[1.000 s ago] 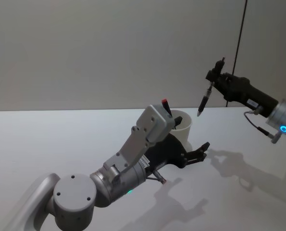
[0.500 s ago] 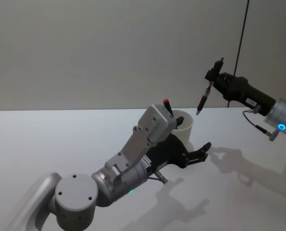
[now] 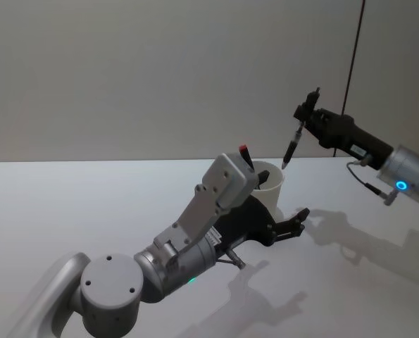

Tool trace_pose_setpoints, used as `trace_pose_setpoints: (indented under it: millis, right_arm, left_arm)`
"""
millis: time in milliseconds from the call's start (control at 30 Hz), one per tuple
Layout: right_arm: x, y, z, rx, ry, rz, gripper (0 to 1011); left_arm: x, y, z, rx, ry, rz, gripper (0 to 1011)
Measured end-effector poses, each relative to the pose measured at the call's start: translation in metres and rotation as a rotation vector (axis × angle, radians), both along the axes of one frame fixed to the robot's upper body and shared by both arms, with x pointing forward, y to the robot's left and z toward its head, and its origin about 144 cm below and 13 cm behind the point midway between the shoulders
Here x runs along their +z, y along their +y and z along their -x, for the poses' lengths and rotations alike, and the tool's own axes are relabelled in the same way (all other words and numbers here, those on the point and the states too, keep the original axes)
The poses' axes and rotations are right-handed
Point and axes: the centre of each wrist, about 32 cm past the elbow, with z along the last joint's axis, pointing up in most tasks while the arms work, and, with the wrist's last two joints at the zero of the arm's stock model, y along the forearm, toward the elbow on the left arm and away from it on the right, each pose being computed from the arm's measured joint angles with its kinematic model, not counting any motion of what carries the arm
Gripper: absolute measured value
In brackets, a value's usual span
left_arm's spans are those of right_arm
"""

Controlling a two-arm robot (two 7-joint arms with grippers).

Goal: Place the pen into the pen holder.

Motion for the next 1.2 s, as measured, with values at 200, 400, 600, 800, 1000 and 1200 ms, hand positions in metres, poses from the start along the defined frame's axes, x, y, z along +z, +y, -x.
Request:
trace_pose_setpoints:
  millis: [200,400,600,800,1000,1200]
  right_arm:
    - [-0.005,0.006,-0.005,0.0,0.008,-0.001,146]
    - [-0.01,0.013,-0.008,0.004,0.018,-0.005,146]
    - [-0.015,0.02,-0.01,0.006,0.032,-0.004,146]
    - [-0.018,0.025,-0.012,0.007,0.045,0.007,146]
    - [-0.02,0.029,-0.013,0.009,0.06,0.027,146]
    - [-0.021,0.031,-0.013,0.01,0.07,0.043,262]
  left_arm:
    - [0.0,0.0,0.0,0.0,0.0,0.0,1000]
    - [0.0,0.0,0.0,0.0,0.0,0.0,1000]
    - [0.0,0.0,0.0,0.0,0.0,0.0,1000]
    - [0.0,0.0,0.0,0.0,0.0,0.0,1000]
    - [0.0,0.0,0.0,0.0,0.0,0.0,1000]
    - [0.0,0.0,0.0,0.0,0.0,0.0,1000]
